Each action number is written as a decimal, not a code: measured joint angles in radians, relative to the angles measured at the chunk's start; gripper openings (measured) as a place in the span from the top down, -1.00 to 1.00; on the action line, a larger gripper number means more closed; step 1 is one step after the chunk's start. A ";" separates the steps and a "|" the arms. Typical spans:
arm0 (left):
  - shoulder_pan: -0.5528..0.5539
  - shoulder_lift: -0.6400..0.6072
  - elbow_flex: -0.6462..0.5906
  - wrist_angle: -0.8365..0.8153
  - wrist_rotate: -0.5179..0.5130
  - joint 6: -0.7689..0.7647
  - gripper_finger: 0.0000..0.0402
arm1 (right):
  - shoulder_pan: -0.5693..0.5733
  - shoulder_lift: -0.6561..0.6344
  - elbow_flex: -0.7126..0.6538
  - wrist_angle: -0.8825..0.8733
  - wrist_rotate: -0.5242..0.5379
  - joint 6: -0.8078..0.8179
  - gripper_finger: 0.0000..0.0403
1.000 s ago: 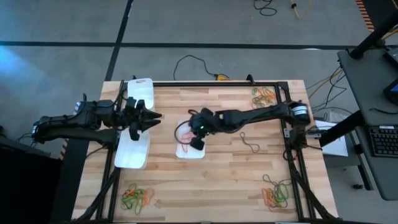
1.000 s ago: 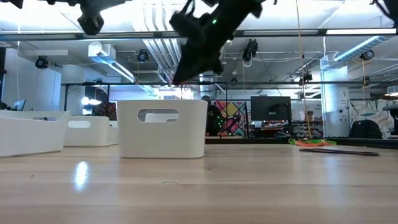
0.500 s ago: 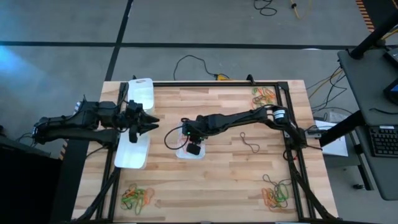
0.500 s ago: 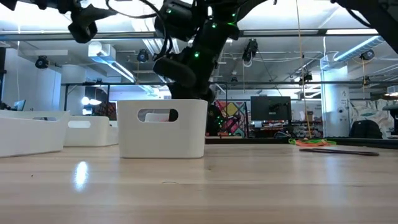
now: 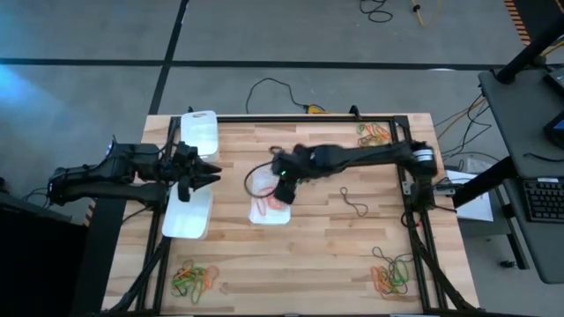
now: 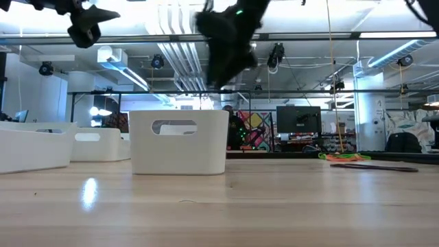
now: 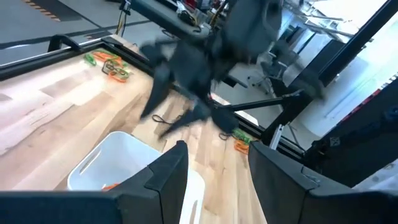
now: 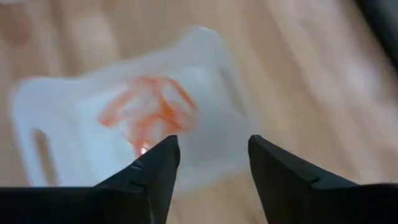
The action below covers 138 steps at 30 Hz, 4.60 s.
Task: Sort rubber bands into baskets
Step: Put the orange rubber band into the bottom right white bin
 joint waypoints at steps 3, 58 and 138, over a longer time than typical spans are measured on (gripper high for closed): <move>0.000 0.012 0.000 0.015 -0.019 0.008 0.23 | -0.036 -0.076 -0.016 -0.126 0.088 0.068 0.00; 0.000 0.314 0.000 0.422 -0.071 -0.191 0.23 | -0.631 -0.362 -0.814 0.316 0.041 0.383 0.95; -0.004 0.301 0.254 0.169 0.181 -0.003 0.23 | -0.338 -0.396 -0.467 -0.205 0.171 0.131 -0.03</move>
